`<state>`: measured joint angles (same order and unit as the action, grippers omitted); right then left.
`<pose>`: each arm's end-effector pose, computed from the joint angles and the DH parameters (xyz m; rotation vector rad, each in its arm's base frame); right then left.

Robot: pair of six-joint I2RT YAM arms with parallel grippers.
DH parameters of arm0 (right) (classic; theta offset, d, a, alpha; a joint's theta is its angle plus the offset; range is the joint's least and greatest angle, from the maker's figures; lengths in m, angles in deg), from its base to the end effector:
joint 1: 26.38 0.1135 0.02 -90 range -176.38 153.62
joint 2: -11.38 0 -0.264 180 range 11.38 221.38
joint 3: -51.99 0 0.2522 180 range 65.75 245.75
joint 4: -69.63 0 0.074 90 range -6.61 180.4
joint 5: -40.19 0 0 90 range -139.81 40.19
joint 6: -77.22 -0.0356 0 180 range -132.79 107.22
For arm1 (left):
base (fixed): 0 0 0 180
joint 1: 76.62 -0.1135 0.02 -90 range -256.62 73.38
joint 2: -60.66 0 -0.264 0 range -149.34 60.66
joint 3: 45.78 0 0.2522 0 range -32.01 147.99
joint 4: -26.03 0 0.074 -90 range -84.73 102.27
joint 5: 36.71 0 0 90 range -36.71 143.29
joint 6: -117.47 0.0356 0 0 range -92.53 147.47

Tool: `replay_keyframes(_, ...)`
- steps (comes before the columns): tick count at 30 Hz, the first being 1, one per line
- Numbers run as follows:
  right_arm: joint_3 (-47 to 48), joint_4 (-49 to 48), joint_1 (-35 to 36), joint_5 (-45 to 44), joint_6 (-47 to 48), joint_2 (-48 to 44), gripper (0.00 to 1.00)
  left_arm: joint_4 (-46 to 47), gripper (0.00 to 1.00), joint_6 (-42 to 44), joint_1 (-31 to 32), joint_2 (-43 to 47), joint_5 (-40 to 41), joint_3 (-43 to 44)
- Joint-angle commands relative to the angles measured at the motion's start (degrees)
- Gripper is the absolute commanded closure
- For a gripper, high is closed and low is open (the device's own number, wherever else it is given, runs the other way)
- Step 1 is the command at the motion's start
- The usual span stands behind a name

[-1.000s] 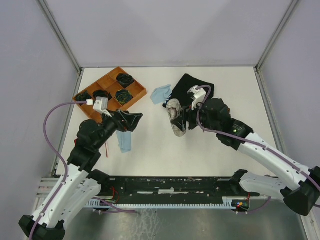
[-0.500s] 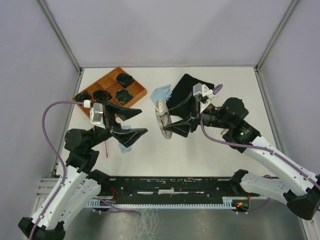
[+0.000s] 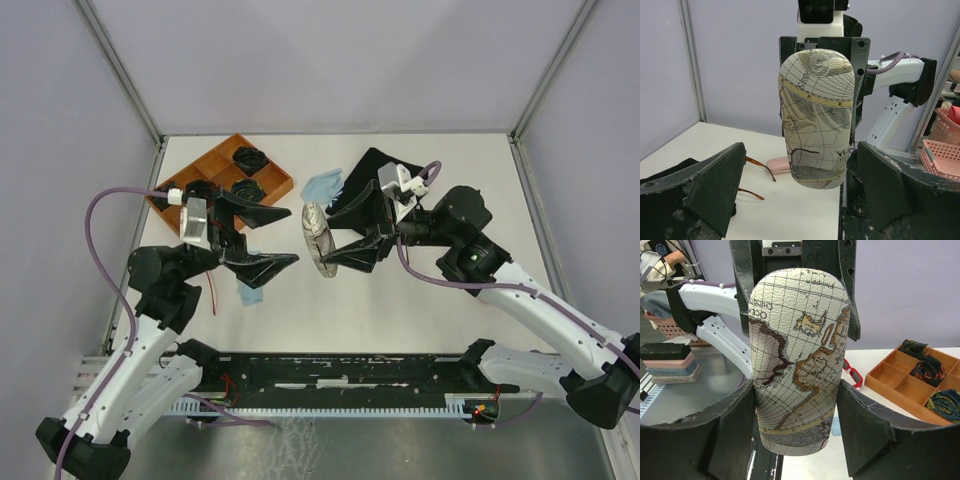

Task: Organize the sunglasses
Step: Open the sunglasses case.

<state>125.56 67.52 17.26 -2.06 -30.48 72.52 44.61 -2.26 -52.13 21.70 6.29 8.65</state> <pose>0.1509 0.1803 0.4236 -1.0601 1.1471 1.4100 0.1159 -0.0814 0.4018 0.7589 1.0187 -1.2237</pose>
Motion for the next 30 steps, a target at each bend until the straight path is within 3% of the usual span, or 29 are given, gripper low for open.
replay_keyframes(1,3.76,-4.33,0.86,1.12,1.18,1.08,1.0,3.32,0.01,-2.26,0.43,-1.86,0.39,2.55)
replay_keyframes(14,4.67,-3.9,2.07,0.83,2.56,2.48,1.0,10.38,0.0,-5.61,3.93,-5.46,-2.04,2.49)
replay_keyframes(30,4.94,-4.51,2.26,0.1,2.54,2.49,1.0,11.16,0.24,-5.42,7.6,-7.93,-2.4,2.67)
